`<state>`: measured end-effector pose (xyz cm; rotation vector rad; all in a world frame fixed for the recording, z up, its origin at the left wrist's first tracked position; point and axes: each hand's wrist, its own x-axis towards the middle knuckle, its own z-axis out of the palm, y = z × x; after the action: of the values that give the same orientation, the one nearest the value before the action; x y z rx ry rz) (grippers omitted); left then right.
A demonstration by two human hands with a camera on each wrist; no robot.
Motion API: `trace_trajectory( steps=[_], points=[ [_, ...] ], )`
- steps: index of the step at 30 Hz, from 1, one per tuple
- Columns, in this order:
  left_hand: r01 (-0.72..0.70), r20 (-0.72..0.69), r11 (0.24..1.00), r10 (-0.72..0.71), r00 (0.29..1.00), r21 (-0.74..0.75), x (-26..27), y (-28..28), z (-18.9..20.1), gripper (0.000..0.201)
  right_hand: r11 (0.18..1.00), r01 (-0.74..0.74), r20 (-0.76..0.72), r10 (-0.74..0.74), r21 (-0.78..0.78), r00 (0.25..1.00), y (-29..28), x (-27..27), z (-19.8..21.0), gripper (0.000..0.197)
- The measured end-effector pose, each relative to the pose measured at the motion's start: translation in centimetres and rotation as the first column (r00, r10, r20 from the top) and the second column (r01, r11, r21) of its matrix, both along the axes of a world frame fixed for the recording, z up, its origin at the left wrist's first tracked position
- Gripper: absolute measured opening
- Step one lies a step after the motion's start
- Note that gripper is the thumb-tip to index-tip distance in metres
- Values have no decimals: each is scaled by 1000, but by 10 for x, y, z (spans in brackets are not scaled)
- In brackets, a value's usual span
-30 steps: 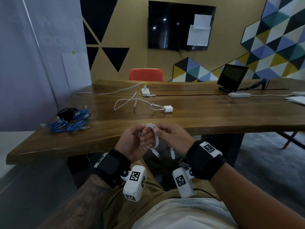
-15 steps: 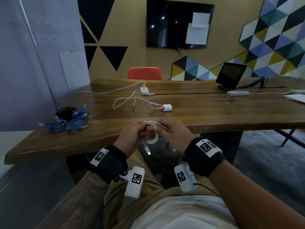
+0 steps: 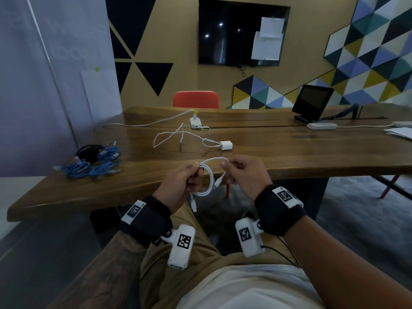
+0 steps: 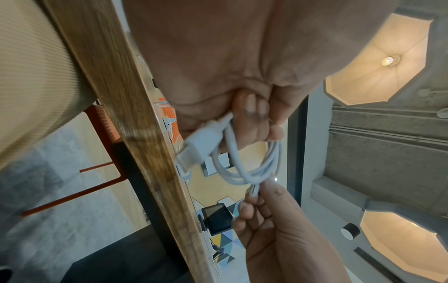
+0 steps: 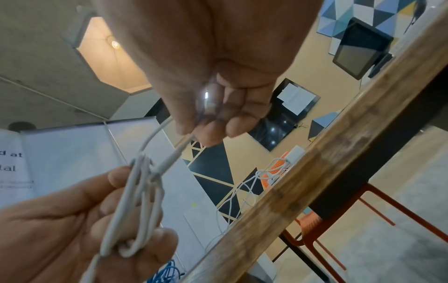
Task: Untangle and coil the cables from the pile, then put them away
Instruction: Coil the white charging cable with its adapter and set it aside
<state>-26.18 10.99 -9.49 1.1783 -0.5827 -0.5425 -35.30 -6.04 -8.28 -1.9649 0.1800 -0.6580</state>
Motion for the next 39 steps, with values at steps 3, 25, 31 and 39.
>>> trace_trajectory(
  steps=[3, 25, 31, 39],
  points=[
    [53, -8, 999, -53, 999, 3, -2, 0, 1, 40, 999, 39, 80, -41, 16, 996, -2, 3, -4, 14],
    [-21, -68, 986, 10, 998, -168, -25, -8, 8, 47, 966, -252, -2, 252, -56, 968, 32, 1, -9, 42],
    [52, 66, 987, -42, 997, -153, -23, -10, 4, 36, 981, -192, 104, 190, 7, 976, 25, 0, 2, 15],
    [-51, 127, 996, 60, 990, -72, -23, -6, 1, 22, 956, -283, 72, 289, -74, 955, 25, 0, -1, 19]
  ],
)
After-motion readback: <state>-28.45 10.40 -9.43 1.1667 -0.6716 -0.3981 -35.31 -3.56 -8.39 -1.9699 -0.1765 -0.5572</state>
